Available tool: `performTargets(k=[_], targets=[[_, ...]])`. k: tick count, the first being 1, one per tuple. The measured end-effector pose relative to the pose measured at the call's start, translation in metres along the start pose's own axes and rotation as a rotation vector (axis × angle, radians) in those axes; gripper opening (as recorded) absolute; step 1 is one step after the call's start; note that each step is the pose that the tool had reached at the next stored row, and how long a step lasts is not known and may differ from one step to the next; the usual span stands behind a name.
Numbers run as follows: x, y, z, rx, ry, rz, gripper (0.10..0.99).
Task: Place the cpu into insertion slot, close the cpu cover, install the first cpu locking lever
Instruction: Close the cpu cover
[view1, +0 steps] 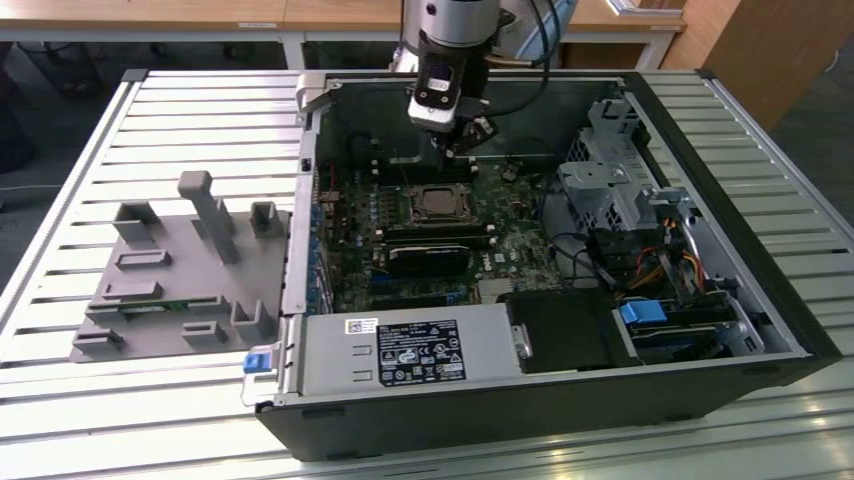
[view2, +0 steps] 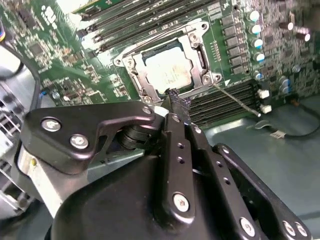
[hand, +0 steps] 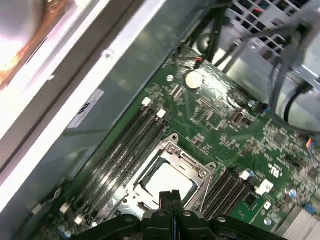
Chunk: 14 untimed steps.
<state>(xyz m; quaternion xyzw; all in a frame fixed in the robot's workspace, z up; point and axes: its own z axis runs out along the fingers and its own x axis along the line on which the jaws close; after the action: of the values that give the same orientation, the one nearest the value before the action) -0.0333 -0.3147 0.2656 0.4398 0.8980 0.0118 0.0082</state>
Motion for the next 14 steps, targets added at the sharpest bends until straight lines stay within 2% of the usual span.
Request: performTargets(k=[14], targets=[[0.0, 0.0, 0.0003, -0.001, 0.0073, -0.254, 0.106]])
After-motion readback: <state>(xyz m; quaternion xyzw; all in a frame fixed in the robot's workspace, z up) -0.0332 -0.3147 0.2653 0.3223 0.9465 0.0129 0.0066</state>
